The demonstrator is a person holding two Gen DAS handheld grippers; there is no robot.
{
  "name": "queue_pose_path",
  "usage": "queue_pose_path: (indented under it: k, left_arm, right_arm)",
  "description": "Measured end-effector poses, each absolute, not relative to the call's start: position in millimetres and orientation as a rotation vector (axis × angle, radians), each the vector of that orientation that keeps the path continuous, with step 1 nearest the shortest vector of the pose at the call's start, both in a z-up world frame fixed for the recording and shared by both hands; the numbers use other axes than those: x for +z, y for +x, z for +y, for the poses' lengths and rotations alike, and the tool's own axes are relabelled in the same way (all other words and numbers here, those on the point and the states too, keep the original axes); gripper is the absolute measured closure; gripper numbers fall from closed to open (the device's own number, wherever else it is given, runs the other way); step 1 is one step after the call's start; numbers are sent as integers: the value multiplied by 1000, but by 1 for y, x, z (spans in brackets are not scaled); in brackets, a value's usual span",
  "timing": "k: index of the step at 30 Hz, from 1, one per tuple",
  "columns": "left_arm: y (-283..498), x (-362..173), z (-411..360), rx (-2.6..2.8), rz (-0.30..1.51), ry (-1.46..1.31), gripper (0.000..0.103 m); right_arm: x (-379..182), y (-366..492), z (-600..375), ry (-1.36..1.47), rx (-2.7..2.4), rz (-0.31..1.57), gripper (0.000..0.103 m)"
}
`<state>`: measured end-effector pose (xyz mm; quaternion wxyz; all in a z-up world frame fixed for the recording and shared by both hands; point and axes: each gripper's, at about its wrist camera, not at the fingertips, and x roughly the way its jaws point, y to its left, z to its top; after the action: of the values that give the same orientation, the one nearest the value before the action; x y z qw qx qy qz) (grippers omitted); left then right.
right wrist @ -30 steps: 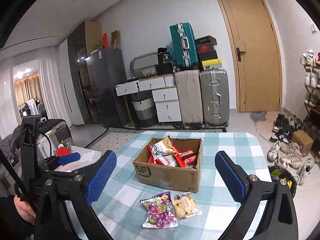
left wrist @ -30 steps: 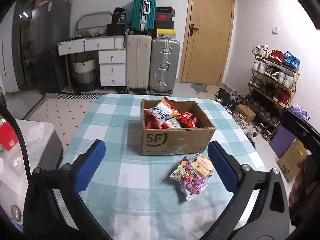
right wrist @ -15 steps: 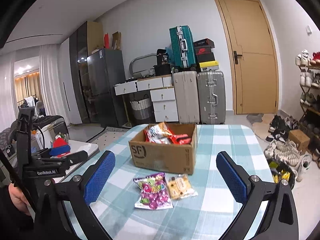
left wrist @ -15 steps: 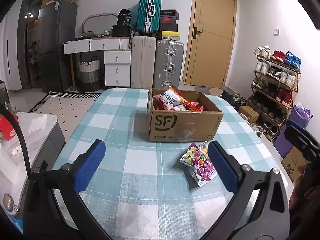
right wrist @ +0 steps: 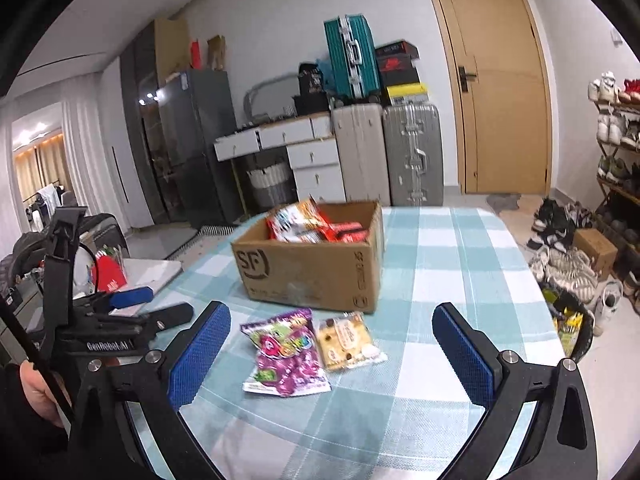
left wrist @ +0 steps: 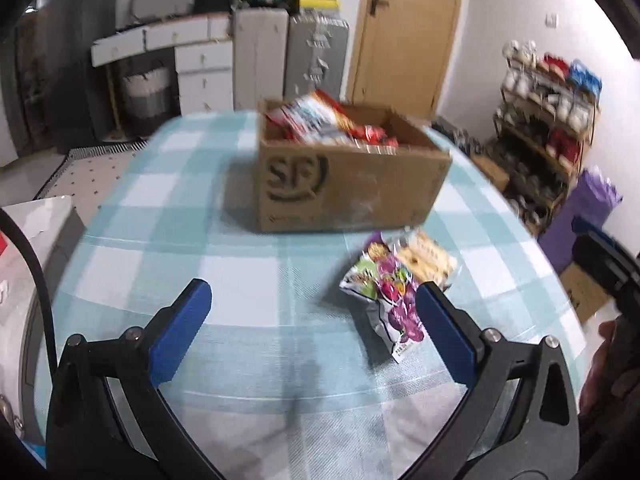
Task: Organize snacks
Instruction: 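Withdraw both grippers from the box toward the last two snacks, then grasp the purple Wangzai candy bag with the left gripper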
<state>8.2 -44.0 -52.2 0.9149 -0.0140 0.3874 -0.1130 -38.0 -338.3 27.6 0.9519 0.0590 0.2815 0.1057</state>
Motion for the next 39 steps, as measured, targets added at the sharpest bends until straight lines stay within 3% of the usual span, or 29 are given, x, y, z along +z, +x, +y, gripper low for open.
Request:
queue_pose_path:
  k: [14,17,23,28,33,39]
  left_arm:
    - [79,-107,-122,-268,917,-5,4]
    - [97,-124,-132,-259,965,-13,13]
    - [121,-143,-143,-281,1010,-57,44]
    - [124,-147,-151,-301,1002,-31,53]
    - [120,-145,-156,-326,992,-1,70]
    - [116,-142,-156,-344,1001,0,74]
  right_arm:
    - [-1,-6,-356,188,194,662,0]
    - [-2,-6,-360,191,189,666,0]
    - [-2,-7,-363,207,186,671,0]
    - [-2,-7,-363,205,187,672,0]
    - [-4,-6,-366,204,176,674,0]
    - [-8,-5,-370,214,150,694,0]
